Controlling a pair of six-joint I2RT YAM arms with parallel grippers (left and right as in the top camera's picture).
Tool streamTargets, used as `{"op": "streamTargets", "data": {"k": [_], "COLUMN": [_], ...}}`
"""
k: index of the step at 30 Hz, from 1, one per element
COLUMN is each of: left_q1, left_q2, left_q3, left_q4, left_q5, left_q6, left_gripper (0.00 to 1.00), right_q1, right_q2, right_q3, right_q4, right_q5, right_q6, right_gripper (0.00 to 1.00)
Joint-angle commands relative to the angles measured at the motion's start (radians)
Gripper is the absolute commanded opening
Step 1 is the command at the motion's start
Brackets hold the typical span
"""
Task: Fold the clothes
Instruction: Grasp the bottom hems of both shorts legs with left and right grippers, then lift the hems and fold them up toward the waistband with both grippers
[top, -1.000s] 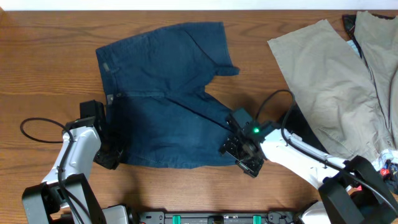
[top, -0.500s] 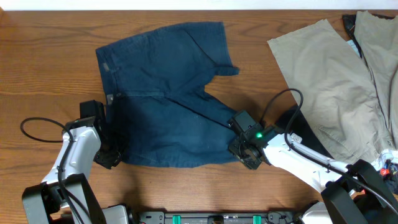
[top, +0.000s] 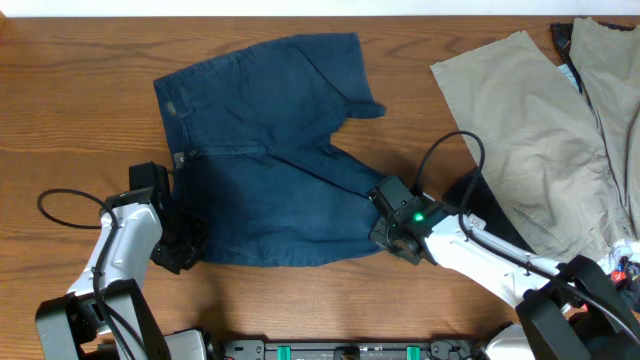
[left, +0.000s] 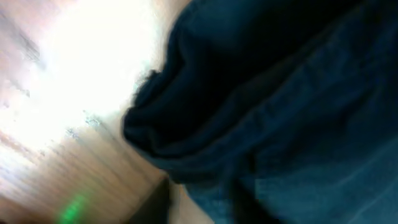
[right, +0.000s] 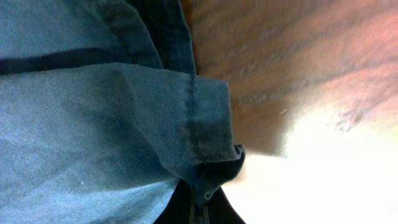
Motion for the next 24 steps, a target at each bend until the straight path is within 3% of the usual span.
{"op": "streamTargets", "data": {"k": [1, 3, 14, 16, 18, 21, 23, 24], "left_q1": [0.003, 0.003, 0.003, 0.003, 0.003, 0.003, 0.003, 0.003], "left_q2": [-0.011, -0.011, -0.011, -0.010, -0.010, -0.010, -0.010, -0.011], "left_q3": [-0.005, -0.005, -0.005, -0.005, -0.005, -0.005, -0.005, -0.005], "left_q4": [-0.027, -0.026, 0.040, 0.048, 0.054, 0.053, 0.045, 0.028], "left_q5": [0.060, 0.070, 0.068, 0.053, 0.030, -0.018, -0.013, 0.001], "left_q6": [0.016, 0.019, 0.014, 0.014, 0.014, 0.026, 0.054, 0.062], "left_gripper": [0.76, 0.81, 0.79, 0.69, 0.50, 0.29, 0.06, 0.06], "right_q1": [-0.049, -0.067, -0.081, -0.081, -0.081, -0.081, -0.084, -0.087], "right_q2": [-0.016, -0.022, -0.022, -0.022, -0.022, -0.022, -0.024, -0.029], "right_q3": [-0.020, -0.020, -0.020, -0.020, -0.020, -0.020, -0.020, -0.018], "right_q4": [-0.011, -0.010, -0.003, -0.004, -0.005, -0.004, -0.003, -0.003], "right_q5": [0.067, 0.067, 0.061, 0.054, 0.043, 0.042, 0.042, 0.042], "right_q6": [-0.108, -0.128, -0.165, -0.172, -0.172, -0.172, -0.192, -0.213], "right_gripper": [0.01, 0.01, 0.01, 0.01, 0.01, 0.01, 0.01, 0.01]}}
